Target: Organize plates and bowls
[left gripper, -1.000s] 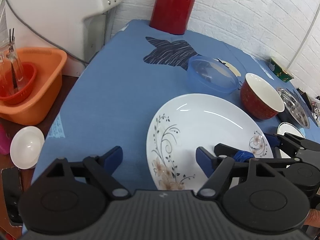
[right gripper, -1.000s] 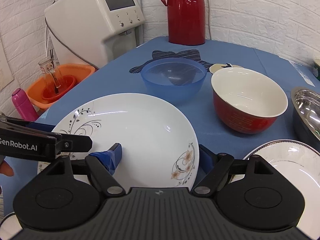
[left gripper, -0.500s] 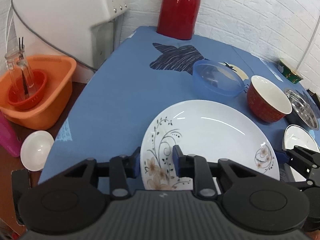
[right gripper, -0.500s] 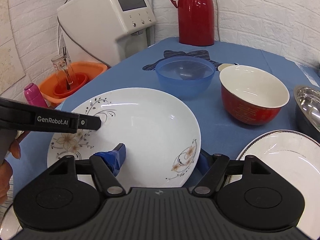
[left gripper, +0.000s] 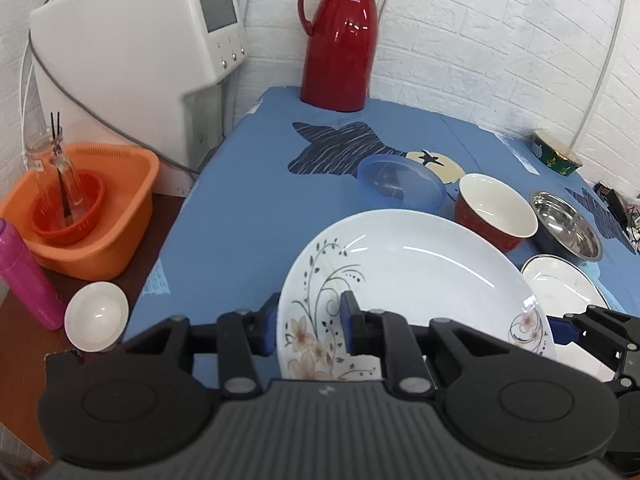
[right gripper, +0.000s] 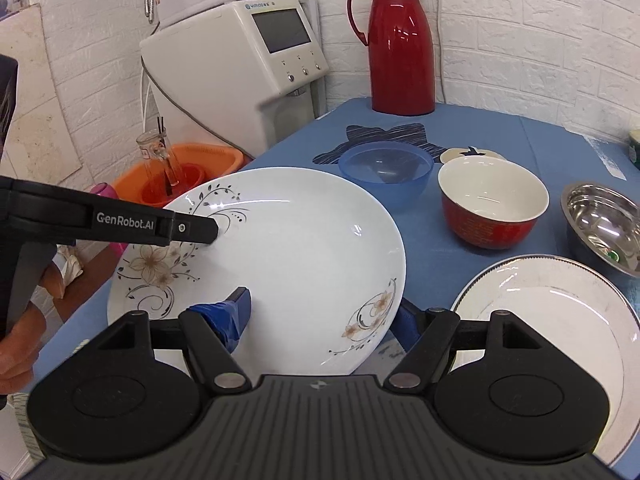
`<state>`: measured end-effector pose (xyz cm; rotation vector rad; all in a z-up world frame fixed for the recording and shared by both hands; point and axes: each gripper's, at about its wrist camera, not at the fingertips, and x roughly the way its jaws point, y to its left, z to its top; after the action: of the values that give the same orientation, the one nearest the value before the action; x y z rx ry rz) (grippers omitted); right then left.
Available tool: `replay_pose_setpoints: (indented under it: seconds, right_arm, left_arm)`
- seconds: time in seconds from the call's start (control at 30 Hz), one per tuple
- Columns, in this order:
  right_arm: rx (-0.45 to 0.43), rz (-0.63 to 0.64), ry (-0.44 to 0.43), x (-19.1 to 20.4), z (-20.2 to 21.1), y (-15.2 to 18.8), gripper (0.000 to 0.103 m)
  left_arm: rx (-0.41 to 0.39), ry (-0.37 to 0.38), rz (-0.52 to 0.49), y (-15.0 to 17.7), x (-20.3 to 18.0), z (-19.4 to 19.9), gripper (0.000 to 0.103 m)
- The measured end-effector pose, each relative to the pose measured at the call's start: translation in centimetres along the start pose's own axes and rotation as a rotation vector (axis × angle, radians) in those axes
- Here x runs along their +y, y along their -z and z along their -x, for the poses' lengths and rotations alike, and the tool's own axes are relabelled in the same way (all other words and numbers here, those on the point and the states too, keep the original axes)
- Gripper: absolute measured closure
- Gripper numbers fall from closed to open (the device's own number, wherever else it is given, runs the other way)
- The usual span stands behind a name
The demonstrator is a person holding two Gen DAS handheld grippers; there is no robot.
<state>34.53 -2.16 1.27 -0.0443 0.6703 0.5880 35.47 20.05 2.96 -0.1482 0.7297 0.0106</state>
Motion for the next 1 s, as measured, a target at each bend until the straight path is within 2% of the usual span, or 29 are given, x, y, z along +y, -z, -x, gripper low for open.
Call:
replay_pose_setpoints:
  seconds: [0.2, 0.43, 0.63, 0.8, 0.87, 1.0]
  right_arm:
    - [-0.029, -0.039, -0.007, 1.4, 3.8, 2.1, 0.041]
    - [-0.019, -0.1, -0.009, 2.7, 6.5, 6.0, 0.04]
    - [-0.019, -0.125, 0.002, 3.6, 7.2, 8.3, 0.04]
    - [-0.035, -0.13, -0.011, 4.0, 6.8, 9.2, 0.04]
    - [-0.05, -0.155, -0.019, 3.9, 6.7, 9.5, 0.04]
    - [-0.089, -0.157, -0.003, 4.1, 6.6, 9.8, 0.04]
  left_arm:
    - [-0.035, -0.005, -0.062, 2.7, -1.5, 4.5, 0.087]
    - [0.004, 0.022, -0.048, 7.5, -1.7, 7.3, 0.087]
    - [0.038, 0.041, -0.015, 10.8, -1.2, 7.6, 0.087]
    - [0.012, 0.026, -0.023, 12.0, -0.7, 7.6, 0.086]
    - [0.031, 0.04, 0.013, 12.3, 0.0, 7.1, 0.085]
    - [-0.003, 0.062, 0.023, 12.8, 0.2, 7.0, 0.084]
